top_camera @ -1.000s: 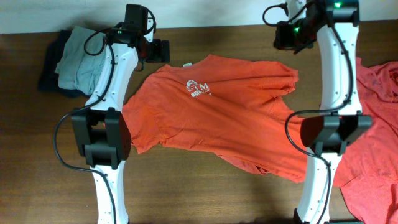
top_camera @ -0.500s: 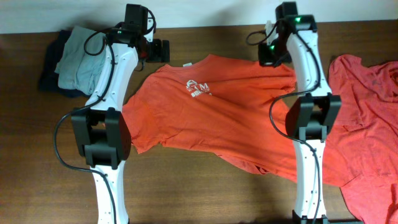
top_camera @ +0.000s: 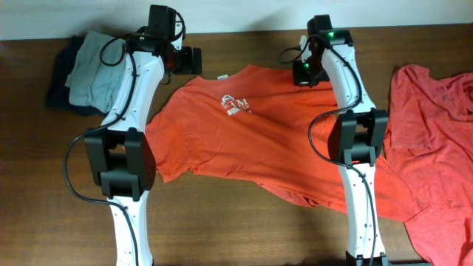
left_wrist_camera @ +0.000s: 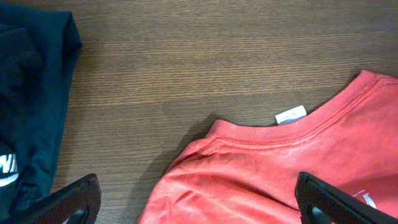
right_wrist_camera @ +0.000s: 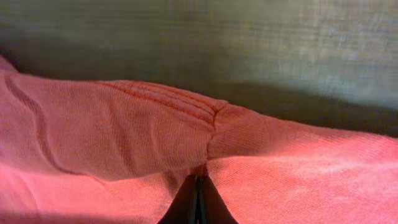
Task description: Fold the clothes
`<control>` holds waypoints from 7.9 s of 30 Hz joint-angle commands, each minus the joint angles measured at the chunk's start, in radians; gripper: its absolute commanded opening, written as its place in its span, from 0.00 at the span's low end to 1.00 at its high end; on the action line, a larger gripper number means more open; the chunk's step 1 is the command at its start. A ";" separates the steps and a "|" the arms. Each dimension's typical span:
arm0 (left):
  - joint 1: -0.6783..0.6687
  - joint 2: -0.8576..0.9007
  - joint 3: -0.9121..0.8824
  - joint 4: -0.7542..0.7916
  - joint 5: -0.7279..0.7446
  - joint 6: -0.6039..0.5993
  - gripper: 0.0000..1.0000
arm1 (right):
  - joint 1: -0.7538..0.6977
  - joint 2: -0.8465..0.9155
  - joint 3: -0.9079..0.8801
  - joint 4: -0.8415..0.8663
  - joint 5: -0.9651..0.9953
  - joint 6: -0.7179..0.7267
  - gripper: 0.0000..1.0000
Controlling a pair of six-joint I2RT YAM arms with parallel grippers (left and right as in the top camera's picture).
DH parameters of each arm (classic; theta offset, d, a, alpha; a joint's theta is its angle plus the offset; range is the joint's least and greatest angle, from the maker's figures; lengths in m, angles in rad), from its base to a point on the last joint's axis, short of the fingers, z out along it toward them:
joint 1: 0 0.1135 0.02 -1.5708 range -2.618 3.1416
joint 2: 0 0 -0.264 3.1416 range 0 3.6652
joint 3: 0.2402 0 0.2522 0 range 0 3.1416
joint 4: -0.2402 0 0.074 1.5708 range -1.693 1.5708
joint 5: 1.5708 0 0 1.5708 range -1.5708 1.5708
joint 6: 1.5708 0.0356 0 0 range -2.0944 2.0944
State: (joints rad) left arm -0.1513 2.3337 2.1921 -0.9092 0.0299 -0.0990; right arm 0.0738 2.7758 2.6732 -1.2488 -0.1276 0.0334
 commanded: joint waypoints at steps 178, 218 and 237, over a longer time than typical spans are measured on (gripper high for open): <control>-0.028 0.231 0.004 -0.018 -0.192 0.090 0.01 | -0.564 -0.938 -1.056 -0.011 0.097 0.118 0.99; -0.082 0.130 0.383 -0.262 -0.268 0.028 0.01 | -0.564 -0.938 -1.056 -0.011 0.097 0.118 0.99; -0.114 0.164 0.394 -0.290 -0.060 0.095 0.01 | -0.564 -0.938 -1.056 -0.011 0.097 0.118 0.99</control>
State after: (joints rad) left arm -0.2668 2.4832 2.5752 -1.1732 0.0540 -0.0223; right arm -0.4847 1.8427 1.6035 -1.2594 -0.0277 0.1528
